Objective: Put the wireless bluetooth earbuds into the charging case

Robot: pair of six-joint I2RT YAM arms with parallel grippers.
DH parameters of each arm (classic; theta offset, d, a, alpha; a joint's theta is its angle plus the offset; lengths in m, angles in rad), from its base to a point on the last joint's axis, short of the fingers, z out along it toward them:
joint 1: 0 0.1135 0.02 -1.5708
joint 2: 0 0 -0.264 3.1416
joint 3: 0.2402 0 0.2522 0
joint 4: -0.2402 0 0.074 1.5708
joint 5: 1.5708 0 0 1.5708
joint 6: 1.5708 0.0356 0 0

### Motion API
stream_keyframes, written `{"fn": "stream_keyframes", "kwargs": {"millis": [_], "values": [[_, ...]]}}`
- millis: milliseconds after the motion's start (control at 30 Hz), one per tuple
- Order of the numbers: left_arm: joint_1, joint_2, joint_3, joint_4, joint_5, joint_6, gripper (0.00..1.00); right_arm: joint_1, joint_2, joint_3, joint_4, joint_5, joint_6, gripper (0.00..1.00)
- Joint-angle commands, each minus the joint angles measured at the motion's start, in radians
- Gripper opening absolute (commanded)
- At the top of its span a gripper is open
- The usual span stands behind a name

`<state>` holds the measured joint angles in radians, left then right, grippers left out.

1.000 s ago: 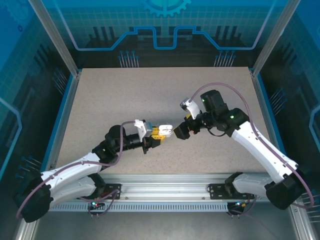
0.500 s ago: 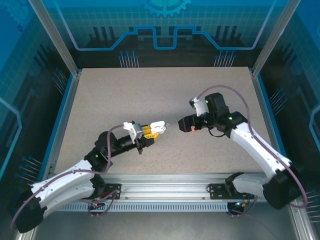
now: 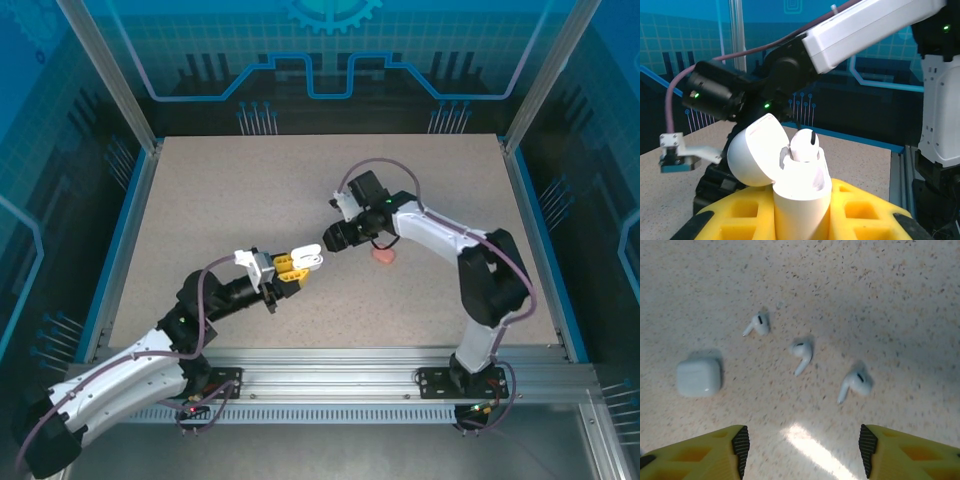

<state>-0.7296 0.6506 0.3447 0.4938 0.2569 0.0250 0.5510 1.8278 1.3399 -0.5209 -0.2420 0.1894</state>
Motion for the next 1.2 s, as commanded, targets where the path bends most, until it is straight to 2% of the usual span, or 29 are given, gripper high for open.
{"fn": "stream_keyframes", "kwargs": {"millis": [0, 167, 367, 1167], "values": [[-0.005, -0.02, -0.007, -0.013, -0.019, -0.007, 0.13, 0.013, 0.092, 0.064, -0.005, -0.002, -0.039, 0.63], [-0.005, -0.024, -0.012, -0.02, -0.022, 0.0, 0.12, 0.029, 0.205, 0.127, -0.016, 0.013, -0.037, 0.62], [-0.005, -0.025, -0.021, -0.018, -0.028, 0.003, 0.13, 0.04, 0.255, 0.156, -0.023, 0.048, -0.044, 0.62], [-0.004, -0.025, -0.03, -0.017, -0.038, 0.013, 0.13, 0.054, 0.26, 0.123, -0.087, 0.04, -0.093, 0.59]]}}
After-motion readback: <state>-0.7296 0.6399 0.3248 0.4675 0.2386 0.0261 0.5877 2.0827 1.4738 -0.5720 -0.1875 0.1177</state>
